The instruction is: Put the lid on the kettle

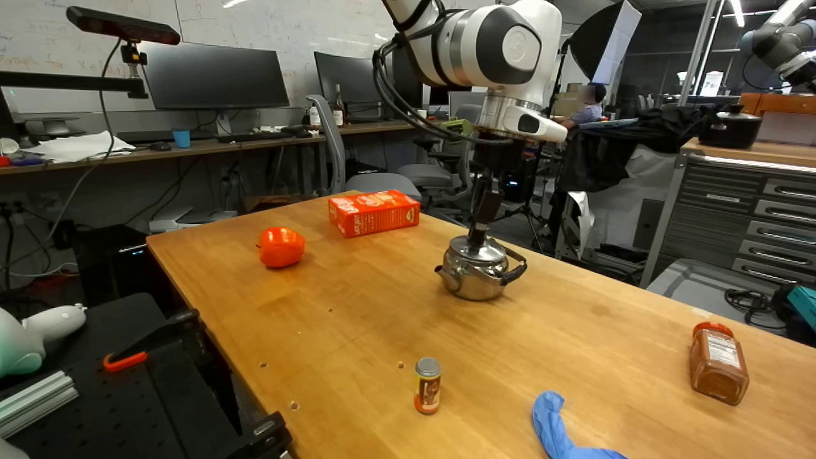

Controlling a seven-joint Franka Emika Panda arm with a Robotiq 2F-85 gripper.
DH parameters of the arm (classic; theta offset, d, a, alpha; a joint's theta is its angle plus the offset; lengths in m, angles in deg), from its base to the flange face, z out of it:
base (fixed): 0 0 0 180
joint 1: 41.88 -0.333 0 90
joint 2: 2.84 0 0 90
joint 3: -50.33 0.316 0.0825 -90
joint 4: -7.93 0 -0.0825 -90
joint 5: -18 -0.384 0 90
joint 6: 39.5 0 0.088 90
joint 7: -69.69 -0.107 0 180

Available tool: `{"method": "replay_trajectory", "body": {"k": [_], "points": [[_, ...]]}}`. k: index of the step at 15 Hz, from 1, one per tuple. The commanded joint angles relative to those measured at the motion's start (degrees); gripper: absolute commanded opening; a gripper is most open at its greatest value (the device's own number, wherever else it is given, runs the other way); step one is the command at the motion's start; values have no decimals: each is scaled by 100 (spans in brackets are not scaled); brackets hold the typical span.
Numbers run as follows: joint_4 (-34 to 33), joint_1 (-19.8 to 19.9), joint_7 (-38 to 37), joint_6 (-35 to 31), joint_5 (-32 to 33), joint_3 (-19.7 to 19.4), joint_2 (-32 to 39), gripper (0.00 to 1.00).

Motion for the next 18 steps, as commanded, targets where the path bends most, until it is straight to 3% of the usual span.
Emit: {"method": "replay_trajectory", "body": {"k": [1,8,9,10,13,14,16,18], "points": [[-264,-113,-340,274,377,-144,141,7],[-305,-40,-83,76,605,-25,172,9],[-311,-21,-28,43,561,3,172,42],[-316,-5,30,18,526,29,173,54],[-322,31,185,-69,424,103,174,75],[138,99,364,-122,355,128,-194,84],[252,114,524,-143,330,117,-325,98],[450,132,737,-176,347,106,-565,100]]}}
